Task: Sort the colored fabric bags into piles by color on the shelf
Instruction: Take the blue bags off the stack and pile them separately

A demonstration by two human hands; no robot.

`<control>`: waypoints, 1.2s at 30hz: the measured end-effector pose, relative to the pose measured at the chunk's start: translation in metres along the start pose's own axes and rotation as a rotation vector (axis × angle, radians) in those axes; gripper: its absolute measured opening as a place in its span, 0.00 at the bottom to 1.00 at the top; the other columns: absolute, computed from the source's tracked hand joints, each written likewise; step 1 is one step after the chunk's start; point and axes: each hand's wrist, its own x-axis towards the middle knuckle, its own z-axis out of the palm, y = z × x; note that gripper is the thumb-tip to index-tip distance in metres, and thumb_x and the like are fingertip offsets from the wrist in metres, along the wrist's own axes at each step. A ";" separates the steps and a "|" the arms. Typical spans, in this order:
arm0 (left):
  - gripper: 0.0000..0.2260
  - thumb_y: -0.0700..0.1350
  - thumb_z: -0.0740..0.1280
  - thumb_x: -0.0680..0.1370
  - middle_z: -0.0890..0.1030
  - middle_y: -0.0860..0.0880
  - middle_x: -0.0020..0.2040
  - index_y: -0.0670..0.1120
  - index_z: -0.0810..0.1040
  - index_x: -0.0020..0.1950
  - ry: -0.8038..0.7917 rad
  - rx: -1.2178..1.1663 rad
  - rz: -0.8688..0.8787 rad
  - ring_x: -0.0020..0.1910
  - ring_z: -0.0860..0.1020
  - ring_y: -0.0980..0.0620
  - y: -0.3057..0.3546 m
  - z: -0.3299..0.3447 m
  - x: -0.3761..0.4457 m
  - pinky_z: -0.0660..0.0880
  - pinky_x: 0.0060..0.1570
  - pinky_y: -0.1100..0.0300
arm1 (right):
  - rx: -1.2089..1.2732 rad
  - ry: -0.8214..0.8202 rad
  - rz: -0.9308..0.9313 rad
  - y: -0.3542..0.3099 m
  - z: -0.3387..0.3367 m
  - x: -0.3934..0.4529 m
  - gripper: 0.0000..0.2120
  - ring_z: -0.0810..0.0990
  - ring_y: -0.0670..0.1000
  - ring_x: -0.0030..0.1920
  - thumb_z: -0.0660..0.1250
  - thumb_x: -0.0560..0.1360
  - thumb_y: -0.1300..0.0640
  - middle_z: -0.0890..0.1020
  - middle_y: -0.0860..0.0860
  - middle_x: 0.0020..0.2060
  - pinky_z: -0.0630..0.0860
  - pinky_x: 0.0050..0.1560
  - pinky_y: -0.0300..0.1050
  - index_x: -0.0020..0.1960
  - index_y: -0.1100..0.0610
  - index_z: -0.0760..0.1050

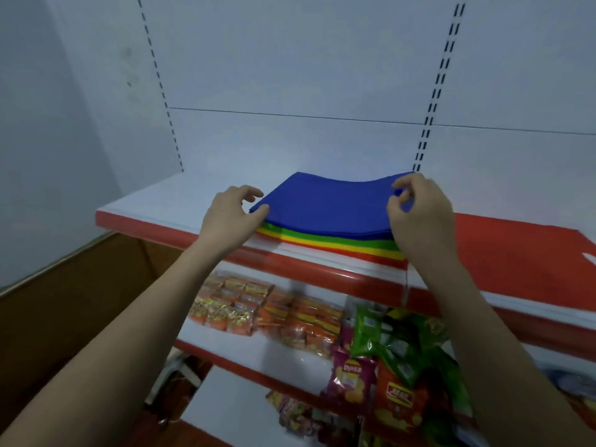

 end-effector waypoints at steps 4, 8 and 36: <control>0.16 0.53 0.66 0.77 0.77 0.51 0.62 0.51 0.78 0.63 -0.025 -0.077 -0.003 0.59 0.75 0.50 -0.012 0.027 0.039 0.73 0.55 0.54 | -0.123 0.056 0.252 0.017 -0.002 0.009 0.08 0.71 0.52 0.44 0.62 0.79 0.57 0.74 0.55 0.47 0.65 0.42 0.45 0.55 0.60 0.73; 0.18 0.47 0.67 0.76 0.77 0.47 0.63 0.45 0.78 0.65 -0.121 -0.125 0.009 0.61 0.75 0.48 -0.023 0.052 0.054 0.71 0.57 0.56 | -0.184 -0.005 0.445 0.022 0.016 0.009 0.14 0.72 0.54 0.47 0.65 0.79 0.52 0.75 0.56 0.52 0.69 0.45 0.48 0.56 0.62 0.72; 0.23 0.60 0.73 0.72 0.71 0.44 0.63 0.46 0.78 0.58 -0.358 0.291 -0.059 0.66 0.66 0.42 -0.001 0.043 0.083 0.68 0.61 0.50 | -0.521 0.057 0.423 0.006 0.030 0.002 0.04 0.72 0.57 0.47 0.61 0.79 0.64 0.73 0.60 0.52 0.74 0.45 0.54 0.53 0.64 0.72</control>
